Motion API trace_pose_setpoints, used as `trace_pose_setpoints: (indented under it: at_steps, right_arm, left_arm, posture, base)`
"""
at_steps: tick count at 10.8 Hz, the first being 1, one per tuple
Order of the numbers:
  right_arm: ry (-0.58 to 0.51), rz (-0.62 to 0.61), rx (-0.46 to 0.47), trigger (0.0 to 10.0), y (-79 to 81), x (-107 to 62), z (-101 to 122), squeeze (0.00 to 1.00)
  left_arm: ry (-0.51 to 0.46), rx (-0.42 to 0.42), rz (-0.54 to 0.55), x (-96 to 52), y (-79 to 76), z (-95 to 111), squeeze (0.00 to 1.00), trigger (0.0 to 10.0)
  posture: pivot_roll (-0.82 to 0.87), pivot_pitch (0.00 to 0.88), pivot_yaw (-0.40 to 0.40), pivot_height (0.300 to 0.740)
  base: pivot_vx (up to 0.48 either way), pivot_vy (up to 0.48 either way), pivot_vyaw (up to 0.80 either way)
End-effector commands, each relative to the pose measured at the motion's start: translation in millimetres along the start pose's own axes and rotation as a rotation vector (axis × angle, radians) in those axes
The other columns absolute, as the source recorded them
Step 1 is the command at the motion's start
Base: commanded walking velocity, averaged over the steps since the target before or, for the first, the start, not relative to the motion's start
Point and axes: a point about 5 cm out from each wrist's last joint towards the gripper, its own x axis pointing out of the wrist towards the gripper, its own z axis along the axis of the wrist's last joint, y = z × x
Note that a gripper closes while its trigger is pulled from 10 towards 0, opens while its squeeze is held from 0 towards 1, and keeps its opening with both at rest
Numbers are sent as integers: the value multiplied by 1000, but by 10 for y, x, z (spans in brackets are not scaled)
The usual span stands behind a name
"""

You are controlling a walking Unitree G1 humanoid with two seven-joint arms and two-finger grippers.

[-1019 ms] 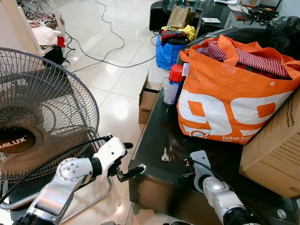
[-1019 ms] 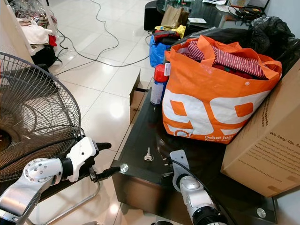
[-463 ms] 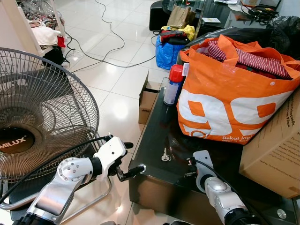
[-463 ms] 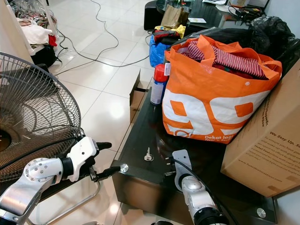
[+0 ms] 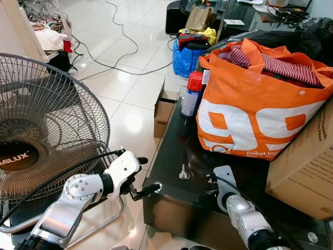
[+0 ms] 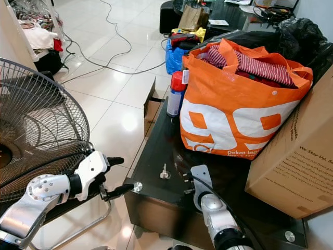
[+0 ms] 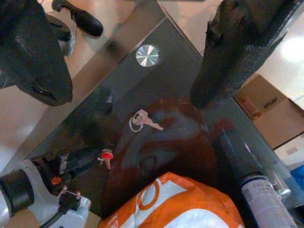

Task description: Hang keys on a hook

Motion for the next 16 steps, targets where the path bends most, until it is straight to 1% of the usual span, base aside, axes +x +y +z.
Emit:
trace_pose_setpoints:
  at_steps: [1, 4, 5, 6, 7, 8, 9, 10, 12, 13, 14, 15, 16]
  right_arm:
    - [4, -12, 21, 10000, -10, 8, 5, 0]
    - [6, -8, 25, 10000, 12, 14, 6, 0]
    - [5, -9, 31, 7882, 14, 15, 2, 0]
    - [4, -8, 33, 5451, 16, 15, 2, 0]
    - [4, -8, 33, 5451, 17, 15, 1, 0]
    - [3, -8, 35, 4980, 16, 16, 2, 0]
    - [3, -15, 47, 4745, 19, 15, -6, 0]
    - [5, -27, 68, 4118, 11, 17, -13, 0]
    - [11, -41, 104, 3216, 5, 17, -32, 0]
    - [14, -51, 117, 2549, -1, 17, -41, 0]
    - [15, -67, 134, 1255, -14, 17, -51, 0]
    - [16, -74, 142, 745, -23, 17, -57, 0]
    - [6, -74, 151, 0, -43, 11, -64, 0]
  left_arm:
    - [-1, 13, -10, 21, -5, 16, 0, 10000]
    - [1, 15, -12, 20, -10, 13, 0, 10000]
    - [2, 16, -13, 20, -12, 12, 0, 10000]
    - [2, 17, -14, 19, -12, 12, 0, 10000]
    - [1, 18, -14, 19, -13, 12, 0, 10000]
    - [1, 19, -15, 20, -14, 13, 0, 10000]
    - [1, 19, -16, 15, -17, 9, 0, 10000]
    - [2, 20, -16, 17, -18, 11, 0, 10000]
    - [1, 22, -18, 19, -24, 16, 0, 10000]
    - [0, 23, -19, 23, -24, 20, 0, 10000]
    - [0, 24, -18, 26, -23, 22, 0, 10000]
    - [0, 24, -18, 24, -21, 21, 0, 10000]
    - [0, 23, -16, 26, -18, 20, 0, 10000]
  posture:
    - [-10, 44, -57, 740]
    - [-10, 44, -57, 740]
    - [-10, 43, -57, 740]
    - [-10, 41, -57, 740]
    - [-10, 41, -57, 740]
    - [-10, 41, -57, 740]
    - [-9, 38, -58, 740]
    - [-9, 38, -58, 740]
    - [-8, 36, -57, 740]
    - [-8, 36, -57, 740]
    - [-8, 36, -57, 740]
    - [-6, 36, -57, 740]
    - [-5, 35, -58, 740]
  base:
    - [0, 0, 0]
    - [0, 0, 0]
    - [0, 0, 0]
    - [0, 0, 0]
    - [0, 0, 0]
    - [0, 0, 0]
    - [0, 0, 0]
    - [0, 0, 0]
    - [0, 0, 0]
    - [0, 0, 0]
    - [0, 0, 0]
    - [0, 0, 0]
    - [0, 0, 0]
